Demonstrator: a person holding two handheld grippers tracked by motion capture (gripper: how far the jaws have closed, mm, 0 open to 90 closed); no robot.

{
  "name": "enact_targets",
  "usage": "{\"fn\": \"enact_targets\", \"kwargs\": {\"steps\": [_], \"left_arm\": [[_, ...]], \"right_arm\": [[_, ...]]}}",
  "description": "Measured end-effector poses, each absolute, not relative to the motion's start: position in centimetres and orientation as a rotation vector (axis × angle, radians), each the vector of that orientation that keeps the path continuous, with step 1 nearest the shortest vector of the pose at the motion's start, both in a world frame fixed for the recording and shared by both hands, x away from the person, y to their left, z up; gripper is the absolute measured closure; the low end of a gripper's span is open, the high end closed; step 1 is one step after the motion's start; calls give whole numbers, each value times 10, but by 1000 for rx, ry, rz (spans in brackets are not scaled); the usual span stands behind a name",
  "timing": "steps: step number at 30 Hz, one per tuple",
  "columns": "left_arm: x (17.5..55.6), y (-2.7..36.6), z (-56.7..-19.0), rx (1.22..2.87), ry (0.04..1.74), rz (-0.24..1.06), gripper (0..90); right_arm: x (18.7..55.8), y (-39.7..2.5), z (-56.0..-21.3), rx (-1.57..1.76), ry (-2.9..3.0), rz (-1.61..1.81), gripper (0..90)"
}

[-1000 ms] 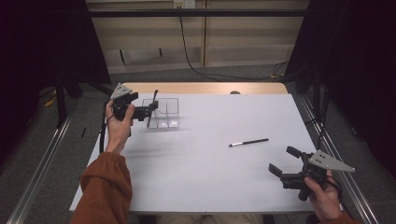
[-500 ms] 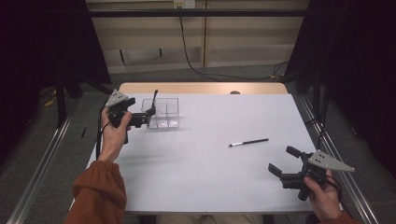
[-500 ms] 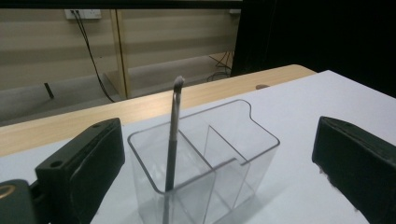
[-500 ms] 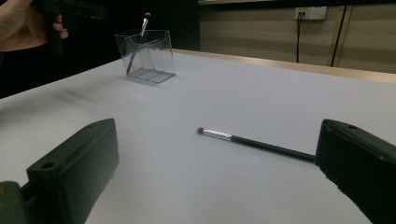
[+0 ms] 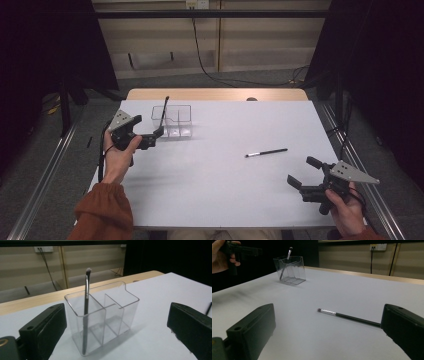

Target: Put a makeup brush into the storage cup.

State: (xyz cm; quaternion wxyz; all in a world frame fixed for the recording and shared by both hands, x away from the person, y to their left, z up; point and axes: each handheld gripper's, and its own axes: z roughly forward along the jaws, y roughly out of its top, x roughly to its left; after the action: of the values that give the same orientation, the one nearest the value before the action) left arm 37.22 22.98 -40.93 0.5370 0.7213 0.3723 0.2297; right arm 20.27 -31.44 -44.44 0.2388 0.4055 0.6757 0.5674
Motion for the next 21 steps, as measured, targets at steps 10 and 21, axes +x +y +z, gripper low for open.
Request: {"fn": "enact_targets", "kwargs": {"steps": [10,21], "left_arm": [[351,235,-412,1726,885,550,25],[322,235,-415,1724,883,517,25]], "right_arm": [[203,-314,-444,1114,1848,1556,0],[203,-314,-444,1116,1847,1556,0]]}}
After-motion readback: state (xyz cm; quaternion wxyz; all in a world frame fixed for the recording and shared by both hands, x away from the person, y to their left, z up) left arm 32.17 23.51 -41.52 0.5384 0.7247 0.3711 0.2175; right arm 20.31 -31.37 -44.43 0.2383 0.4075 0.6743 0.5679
